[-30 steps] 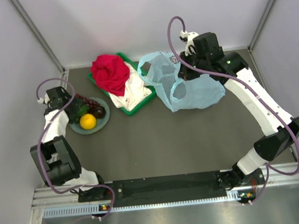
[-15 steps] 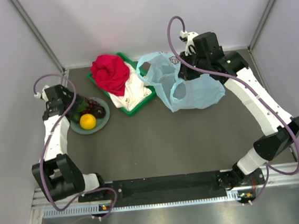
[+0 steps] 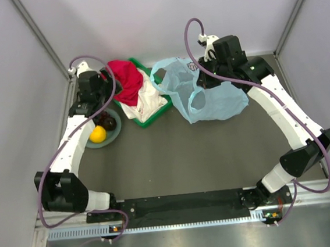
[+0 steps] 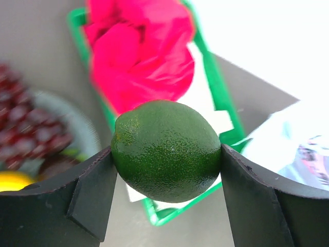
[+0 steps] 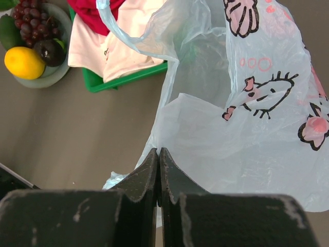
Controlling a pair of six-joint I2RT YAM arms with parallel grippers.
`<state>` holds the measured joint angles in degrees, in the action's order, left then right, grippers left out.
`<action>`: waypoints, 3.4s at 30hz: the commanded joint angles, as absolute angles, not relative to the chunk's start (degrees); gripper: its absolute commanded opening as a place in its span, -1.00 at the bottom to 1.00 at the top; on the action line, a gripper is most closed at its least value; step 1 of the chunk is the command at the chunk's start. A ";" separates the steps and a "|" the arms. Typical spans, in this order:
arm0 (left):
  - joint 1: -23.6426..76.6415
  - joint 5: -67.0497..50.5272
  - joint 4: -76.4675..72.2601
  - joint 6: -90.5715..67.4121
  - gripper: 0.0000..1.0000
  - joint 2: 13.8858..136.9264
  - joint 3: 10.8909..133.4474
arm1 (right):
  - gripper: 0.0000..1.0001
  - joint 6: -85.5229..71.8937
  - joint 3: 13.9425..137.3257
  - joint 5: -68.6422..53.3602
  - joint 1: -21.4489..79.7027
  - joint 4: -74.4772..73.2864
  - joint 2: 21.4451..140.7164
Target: Place the fruits into the plastic bag
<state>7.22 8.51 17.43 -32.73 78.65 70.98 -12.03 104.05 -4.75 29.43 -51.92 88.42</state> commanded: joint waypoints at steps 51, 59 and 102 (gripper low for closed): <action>28.74 -42.27 10.55 -20.30 0.09 127.62 109.34 | -1.00 -12.92 112.32 -2.55 28.92 -53.26 92.81; 28.83 -43.24 15.29 -19.60 0.24 128.50 108.46 | -1.00 -13.27 110.92 -3.16 28.83 -52.82 91.85; 27.25 -41.13 7.40 -18.28 0.93 114.00 97.74 | -1.00 -16.17 99.58 -2.20 28.83 -47.64 85.70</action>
<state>28.08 -41.23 16.95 -16.78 123.04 98.85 -15.64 99.90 -3.14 29.43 -50.37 88.79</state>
